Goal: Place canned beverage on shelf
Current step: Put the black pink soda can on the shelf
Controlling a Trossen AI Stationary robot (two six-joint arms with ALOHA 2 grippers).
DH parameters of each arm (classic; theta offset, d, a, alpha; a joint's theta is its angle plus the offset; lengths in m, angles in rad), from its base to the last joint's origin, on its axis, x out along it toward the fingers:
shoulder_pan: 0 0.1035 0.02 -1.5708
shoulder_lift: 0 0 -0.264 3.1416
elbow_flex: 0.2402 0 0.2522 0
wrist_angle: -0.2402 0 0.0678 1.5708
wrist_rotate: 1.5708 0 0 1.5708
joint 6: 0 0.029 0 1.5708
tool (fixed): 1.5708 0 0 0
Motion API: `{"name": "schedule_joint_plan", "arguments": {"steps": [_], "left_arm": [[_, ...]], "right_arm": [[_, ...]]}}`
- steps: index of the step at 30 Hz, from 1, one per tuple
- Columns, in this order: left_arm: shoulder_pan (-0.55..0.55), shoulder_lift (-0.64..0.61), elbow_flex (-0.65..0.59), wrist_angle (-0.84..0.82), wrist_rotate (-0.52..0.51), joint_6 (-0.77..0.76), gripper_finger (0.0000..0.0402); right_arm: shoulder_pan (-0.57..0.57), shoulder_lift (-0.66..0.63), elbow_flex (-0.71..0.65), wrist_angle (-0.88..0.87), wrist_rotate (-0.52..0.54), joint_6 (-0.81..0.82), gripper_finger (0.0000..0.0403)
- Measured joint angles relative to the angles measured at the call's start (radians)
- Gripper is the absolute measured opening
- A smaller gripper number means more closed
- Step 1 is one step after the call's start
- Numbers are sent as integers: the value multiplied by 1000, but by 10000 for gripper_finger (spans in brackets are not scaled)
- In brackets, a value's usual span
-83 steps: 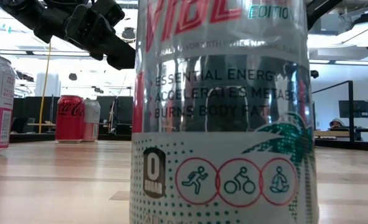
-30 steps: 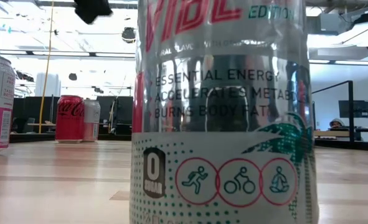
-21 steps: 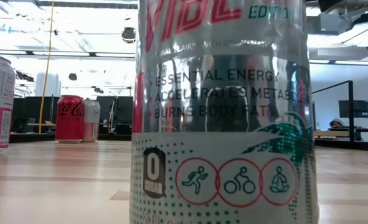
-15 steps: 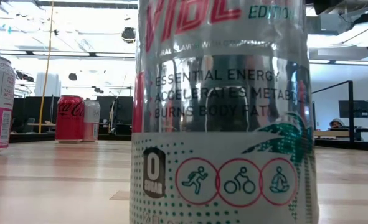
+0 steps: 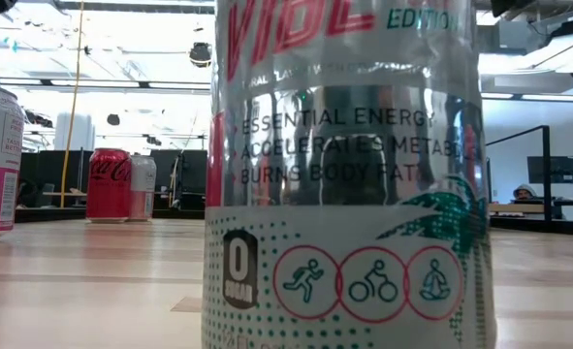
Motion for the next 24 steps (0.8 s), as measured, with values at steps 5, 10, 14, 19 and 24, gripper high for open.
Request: {"name": "schedule_joint_plan", "arguments": {"steps": [5,10,14,19,24], "left_arm": [[-28,67,0,1,-18,-2,373],[-26,94,0,-50,4,-27,373],[-12,95,0,-116,37,-87,373],[32,95,0,-98,110,-98,373],[80,95,0,-65,198,-86,373]], "right_arm": [[0,0,0,0,1,19,27],[0,0,0,10,2,20,27],[0,0,0,9,2,21,27],[0,0,0,7,2,21,27],[0,0,0,7,3,29,27]]}}
